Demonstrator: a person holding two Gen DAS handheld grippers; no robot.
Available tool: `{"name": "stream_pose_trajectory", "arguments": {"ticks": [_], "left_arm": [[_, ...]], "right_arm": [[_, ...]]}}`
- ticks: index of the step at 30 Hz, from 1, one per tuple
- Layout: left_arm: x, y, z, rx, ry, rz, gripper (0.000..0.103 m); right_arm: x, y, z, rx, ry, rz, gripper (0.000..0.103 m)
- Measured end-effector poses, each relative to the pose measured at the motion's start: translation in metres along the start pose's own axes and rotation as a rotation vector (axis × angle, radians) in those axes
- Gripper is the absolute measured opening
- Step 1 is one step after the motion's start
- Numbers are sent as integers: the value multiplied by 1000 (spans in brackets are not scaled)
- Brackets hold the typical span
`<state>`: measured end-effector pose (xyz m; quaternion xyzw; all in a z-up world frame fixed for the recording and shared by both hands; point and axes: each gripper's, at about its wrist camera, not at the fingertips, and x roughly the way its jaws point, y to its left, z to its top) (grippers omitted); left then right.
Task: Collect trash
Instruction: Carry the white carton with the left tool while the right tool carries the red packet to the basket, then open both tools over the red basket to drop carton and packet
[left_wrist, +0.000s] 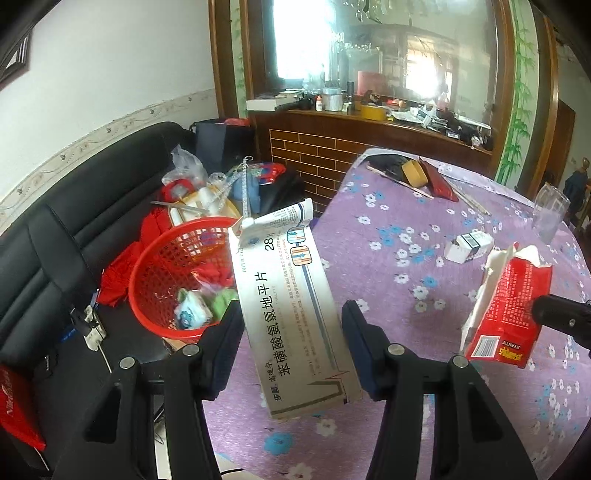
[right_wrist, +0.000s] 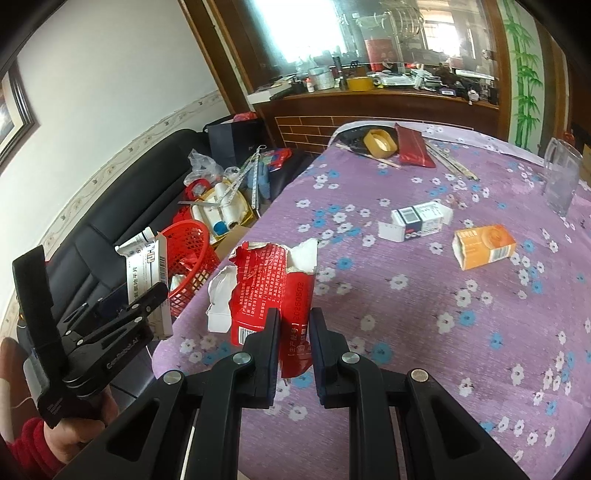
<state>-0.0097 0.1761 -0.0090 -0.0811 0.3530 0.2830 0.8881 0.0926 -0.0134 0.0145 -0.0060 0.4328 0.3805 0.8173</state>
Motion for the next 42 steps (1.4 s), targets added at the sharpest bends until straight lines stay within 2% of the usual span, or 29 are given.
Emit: {"name": "stream_pose_trajectory", "arguments": {"ticks": [16,28,33,42], "left_arm": [[0,47,-1,-59,-3,39,53],[17,98,6,-125,18,44,53],[33,122,14,-141,33,49,53],[68,159,26,-156,62,63,54]], "right_arm": [[27,48,19,-69,18,30,17],[58,92,49,-95,35,63,17],[83,114,72,-91,49,83,17],[154,162,98,-99,98,94,19]]}}
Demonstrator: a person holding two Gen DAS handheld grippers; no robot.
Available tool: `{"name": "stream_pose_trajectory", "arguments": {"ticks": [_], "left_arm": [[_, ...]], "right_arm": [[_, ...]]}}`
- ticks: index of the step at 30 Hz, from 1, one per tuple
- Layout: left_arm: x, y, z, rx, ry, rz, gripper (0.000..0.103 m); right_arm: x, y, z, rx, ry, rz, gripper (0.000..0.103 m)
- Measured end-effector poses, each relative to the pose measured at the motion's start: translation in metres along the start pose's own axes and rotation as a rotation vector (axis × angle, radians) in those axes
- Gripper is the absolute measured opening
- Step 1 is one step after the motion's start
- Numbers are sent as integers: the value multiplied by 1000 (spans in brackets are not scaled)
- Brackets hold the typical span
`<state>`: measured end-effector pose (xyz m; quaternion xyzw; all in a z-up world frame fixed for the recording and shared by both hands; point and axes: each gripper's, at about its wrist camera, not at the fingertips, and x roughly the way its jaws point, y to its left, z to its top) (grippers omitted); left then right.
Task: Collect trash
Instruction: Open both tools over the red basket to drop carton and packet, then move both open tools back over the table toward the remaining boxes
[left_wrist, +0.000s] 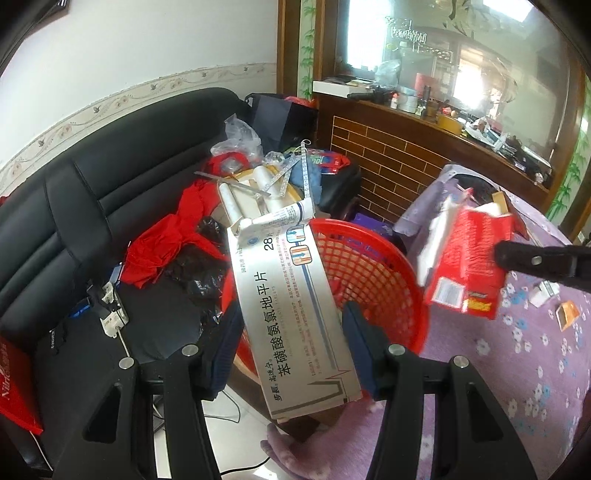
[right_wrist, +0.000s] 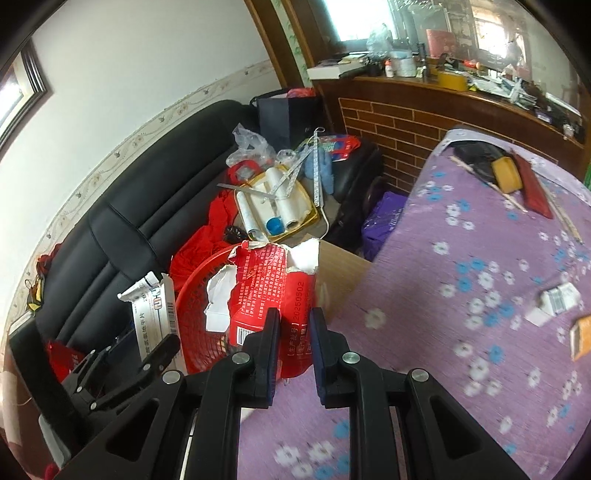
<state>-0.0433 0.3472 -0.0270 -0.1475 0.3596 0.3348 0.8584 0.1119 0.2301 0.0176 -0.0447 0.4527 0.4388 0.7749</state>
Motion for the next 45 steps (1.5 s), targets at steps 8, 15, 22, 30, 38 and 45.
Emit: {"name": "stream_pose_trajectory", "arguments": {"ticks": [8,15,22,30,38,45], "left_arm": [[16,2,7,3,24,-31,72],[-1,-29,-7,64,8,-71,72],[-23,-102,-27,186,11,-181,72],[-45,-173,-48,329,20,-280,72],[-57,-204,-53,405,9,-296,72],[-56,-225,-49,456,19,-316,72]], "right_arm": [[27,2,14,35,7,3,34],[-10,-45,-12,116,-9,-37,42],[-50,-141,-58,333,4,-130,42],[-110,-285,-93,670,-27,-287,64],[-114,-409,-79,920,-12,-365,71],[-77,-440,-59,970,53,-429,71]]}}
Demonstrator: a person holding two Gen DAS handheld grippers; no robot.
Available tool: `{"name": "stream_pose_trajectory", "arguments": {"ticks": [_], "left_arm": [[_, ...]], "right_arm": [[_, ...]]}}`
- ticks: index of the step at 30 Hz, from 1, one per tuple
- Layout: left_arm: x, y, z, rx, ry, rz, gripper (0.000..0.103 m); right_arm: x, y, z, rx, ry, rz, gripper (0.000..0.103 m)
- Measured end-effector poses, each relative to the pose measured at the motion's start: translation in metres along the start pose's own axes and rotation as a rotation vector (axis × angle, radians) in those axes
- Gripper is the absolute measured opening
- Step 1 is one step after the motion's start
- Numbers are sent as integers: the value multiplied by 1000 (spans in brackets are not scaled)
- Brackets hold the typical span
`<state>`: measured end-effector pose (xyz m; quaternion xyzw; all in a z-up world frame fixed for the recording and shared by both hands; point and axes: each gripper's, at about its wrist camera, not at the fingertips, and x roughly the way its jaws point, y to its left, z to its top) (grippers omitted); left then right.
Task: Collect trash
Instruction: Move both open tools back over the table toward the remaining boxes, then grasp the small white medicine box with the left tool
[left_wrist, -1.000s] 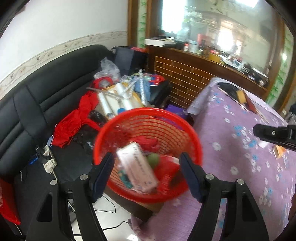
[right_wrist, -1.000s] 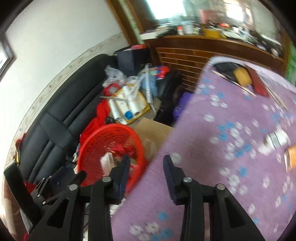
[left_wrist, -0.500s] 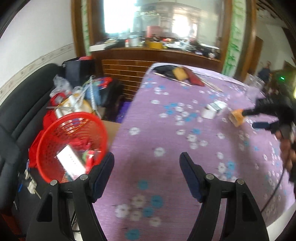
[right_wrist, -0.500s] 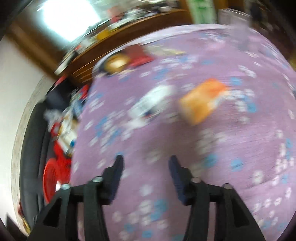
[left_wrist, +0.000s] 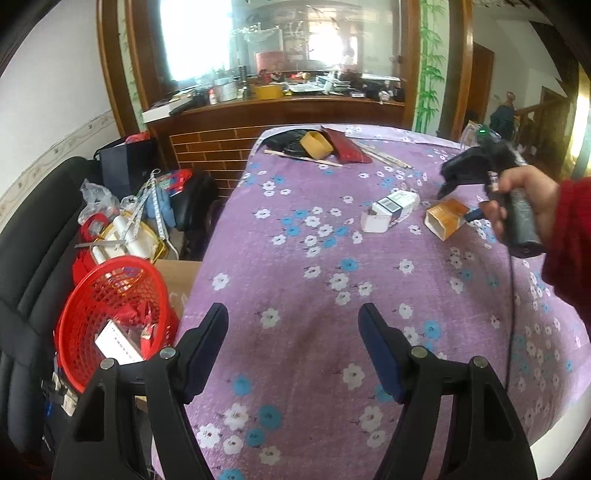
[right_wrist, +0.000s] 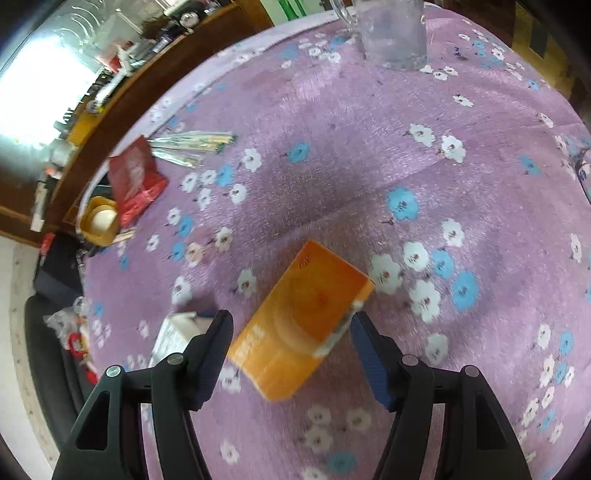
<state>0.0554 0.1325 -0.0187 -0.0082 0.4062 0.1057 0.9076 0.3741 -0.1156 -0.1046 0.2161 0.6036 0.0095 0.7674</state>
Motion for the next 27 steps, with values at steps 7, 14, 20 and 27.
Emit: {"name": "stream_pose_trajectory", "arguments": {"ticks": [7,14,20,27], "left_arm": [[18,-23,28,55,9,-49,73],[54,-48,65,65,36,-141,79],[101,-75,101,101,35,-136,83],[169,-120,119,284,93,-101,86]], "right_arm": [[17,13,-3,-108,-13,-87,70],[0,-6,-6,-219,6,-32,28],[-16,-37,-7,-165,48,67,33],[-52,-57,-15,-143,0,128,50]]}}
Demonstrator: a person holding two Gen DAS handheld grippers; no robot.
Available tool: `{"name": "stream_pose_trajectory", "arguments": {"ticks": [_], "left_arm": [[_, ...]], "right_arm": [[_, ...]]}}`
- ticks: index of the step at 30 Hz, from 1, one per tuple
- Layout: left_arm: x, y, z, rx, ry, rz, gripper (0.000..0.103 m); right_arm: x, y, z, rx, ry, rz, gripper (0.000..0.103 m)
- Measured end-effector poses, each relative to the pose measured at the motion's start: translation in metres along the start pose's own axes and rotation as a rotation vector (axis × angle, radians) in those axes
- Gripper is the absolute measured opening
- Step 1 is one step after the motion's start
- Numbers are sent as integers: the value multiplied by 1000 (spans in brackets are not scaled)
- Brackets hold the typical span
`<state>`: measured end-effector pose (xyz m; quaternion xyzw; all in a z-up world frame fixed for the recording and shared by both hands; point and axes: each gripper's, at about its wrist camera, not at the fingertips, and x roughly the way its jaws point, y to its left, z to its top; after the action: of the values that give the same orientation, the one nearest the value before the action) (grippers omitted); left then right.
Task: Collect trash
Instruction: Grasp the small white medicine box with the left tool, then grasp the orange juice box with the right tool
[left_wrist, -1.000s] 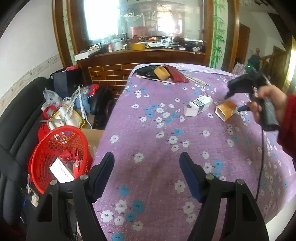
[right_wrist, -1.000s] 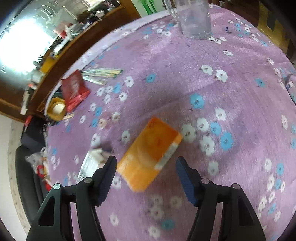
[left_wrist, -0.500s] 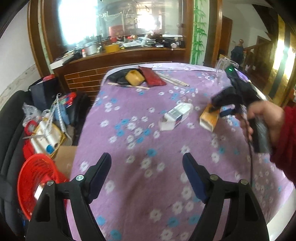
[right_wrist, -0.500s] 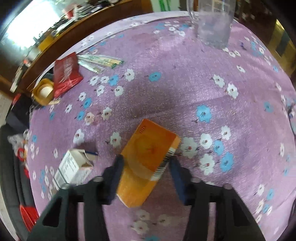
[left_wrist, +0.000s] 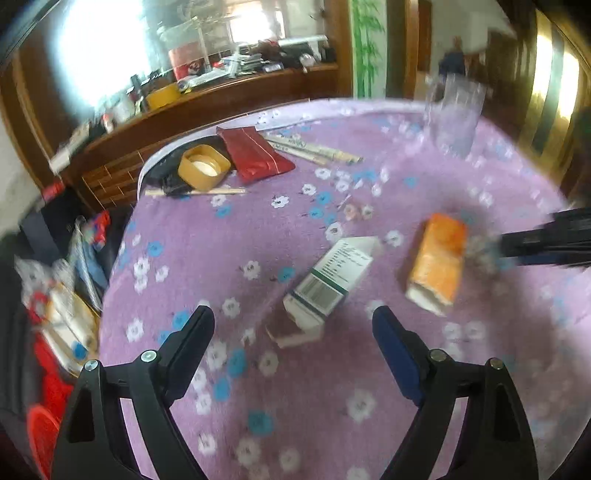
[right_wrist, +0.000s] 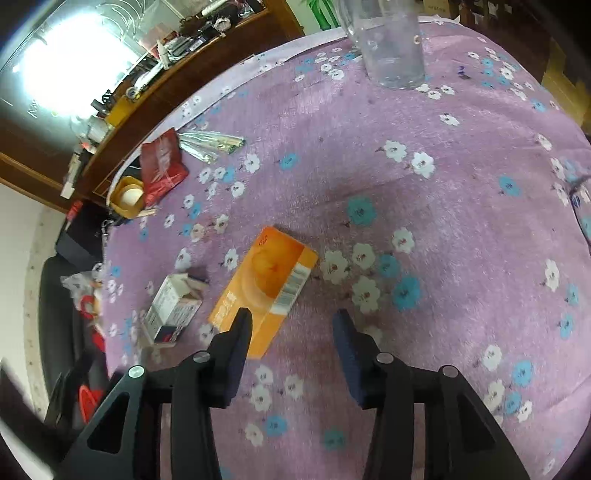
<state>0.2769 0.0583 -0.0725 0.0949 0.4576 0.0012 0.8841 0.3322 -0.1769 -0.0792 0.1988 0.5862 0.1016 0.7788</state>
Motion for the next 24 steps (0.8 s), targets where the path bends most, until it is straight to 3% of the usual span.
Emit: {"name": "stream_pose_trajectory", "arguments": {"ticks": [4,8,9,11,12,13,18,24], "left_arm": [[32,-17,7,108,25,69,86],[50,-17,16,111,30,69,86],[53,-17,18,106,30,64,83],[60,-19,20,89,40,41,65],[63,-20,21,82,50,30,51],[64,-22,21,72,56,20,44],[50,-23,8,-3,37,-31,32],[4,-4,-19,-117,-12,-69,32]], "right_arm": [[-16,-13,-13,-2,1,17,51],[-30,-28,-23,3,7,23,51],[-29,-29,-23,5,8,23,51],[-31,-32,-25,14,8,26,52],[-31,-34,-25,16,9,27,52],[-31,-35,-24,21,10,27,52],[-23,-27,-18,22,15,34,53],[-1,4,-9,4,19,40,60]]}}
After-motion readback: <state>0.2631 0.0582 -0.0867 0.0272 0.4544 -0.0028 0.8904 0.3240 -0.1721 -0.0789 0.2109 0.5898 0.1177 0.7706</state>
